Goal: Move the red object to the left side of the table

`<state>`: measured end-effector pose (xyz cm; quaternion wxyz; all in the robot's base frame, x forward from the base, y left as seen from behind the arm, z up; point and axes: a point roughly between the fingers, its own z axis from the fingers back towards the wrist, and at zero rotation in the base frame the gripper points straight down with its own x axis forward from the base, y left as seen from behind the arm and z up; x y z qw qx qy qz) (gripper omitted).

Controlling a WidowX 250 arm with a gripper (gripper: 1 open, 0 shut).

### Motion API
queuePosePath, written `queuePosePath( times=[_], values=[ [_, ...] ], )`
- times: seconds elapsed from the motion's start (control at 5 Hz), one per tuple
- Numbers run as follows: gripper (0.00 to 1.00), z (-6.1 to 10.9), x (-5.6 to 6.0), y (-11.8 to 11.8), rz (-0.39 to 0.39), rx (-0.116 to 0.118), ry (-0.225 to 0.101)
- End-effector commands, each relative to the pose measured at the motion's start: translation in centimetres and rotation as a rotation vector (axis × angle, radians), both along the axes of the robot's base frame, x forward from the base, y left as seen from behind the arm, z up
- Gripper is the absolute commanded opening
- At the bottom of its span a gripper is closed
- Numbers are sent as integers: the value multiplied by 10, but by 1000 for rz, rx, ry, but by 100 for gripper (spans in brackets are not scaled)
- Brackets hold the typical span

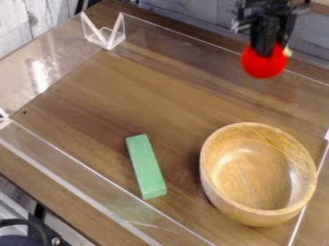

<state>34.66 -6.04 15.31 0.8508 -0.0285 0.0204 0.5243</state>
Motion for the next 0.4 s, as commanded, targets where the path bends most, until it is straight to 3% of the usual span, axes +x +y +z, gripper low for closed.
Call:
queuePosePath(
  times=[0.0, 0.2],
  values=[
    [0, 37, 1, 28, 38, -28, -91],
    [0, 35, -4, 67, 71, -22, -89]
  ],
)
